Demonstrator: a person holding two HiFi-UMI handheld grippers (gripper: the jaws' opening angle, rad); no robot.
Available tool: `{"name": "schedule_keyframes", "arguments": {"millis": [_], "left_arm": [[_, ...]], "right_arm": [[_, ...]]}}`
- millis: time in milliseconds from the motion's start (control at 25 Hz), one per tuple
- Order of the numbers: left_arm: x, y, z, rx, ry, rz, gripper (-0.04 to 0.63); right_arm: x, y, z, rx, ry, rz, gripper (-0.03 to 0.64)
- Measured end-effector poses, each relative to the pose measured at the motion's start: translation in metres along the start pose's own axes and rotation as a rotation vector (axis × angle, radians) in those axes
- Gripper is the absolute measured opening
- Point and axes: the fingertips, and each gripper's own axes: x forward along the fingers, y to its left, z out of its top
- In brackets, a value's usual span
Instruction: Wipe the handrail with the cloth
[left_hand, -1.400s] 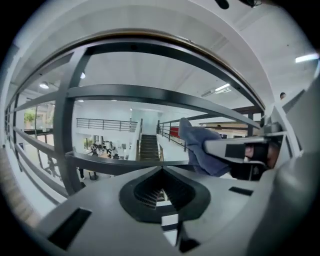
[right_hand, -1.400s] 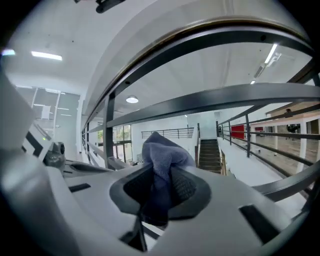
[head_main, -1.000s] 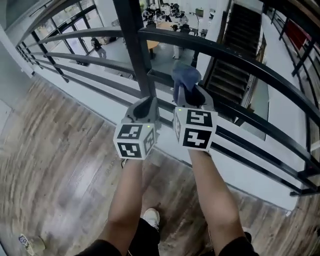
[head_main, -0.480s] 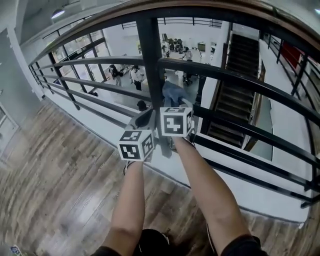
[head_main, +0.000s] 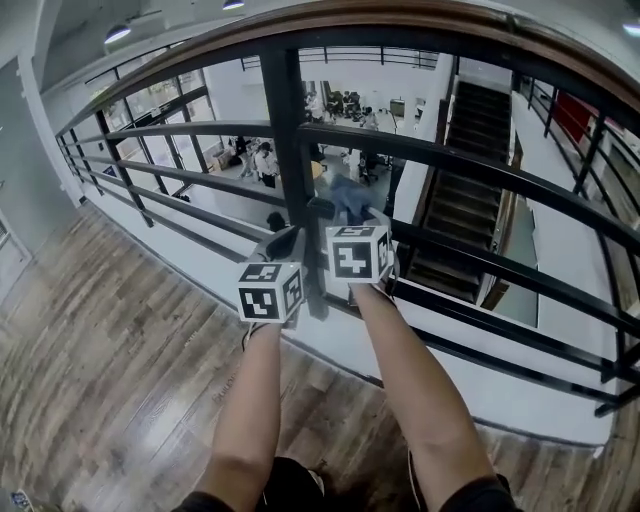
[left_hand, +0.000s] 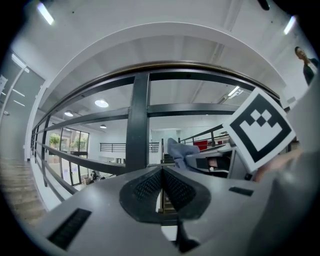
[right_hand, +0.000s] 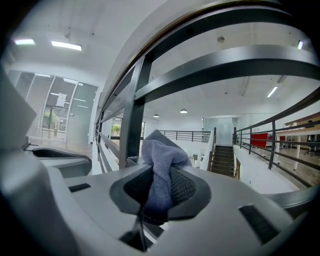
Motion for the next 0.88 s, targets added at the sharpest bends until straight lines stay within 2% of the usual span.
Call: {"name": "schedule_keyframes", "arguments": {"millis": [160, 360, 520, 880], "left_arm": [[0.008, -0.048, -0.003, -0.036, -0.011, -0.052, 0.002], [0.016, -0.113, -0.003, -0.052, -0.031, -0.135, 0.002], [0.017, -0.162, 0.01, -0.037, -0.061, -0.185, 0.002], [0.02, -0.254, 0.021, -0.008, -0.053, -0.256, 0.002]], "right_arm": [[-0.028, -0.033, -0.011, -0.021, -0.019, -0.033, 0.078], [-0.062, -0.079, -0.023, 0.003, -0.011, -0.053, 0.078], [-0.091, -0.115, -0.034, -0.012, -0.008, -0.089, 0.078], [-0.159, -0.2, -0.053, -0.005, 0.018, -0.153, 0.08]]}}
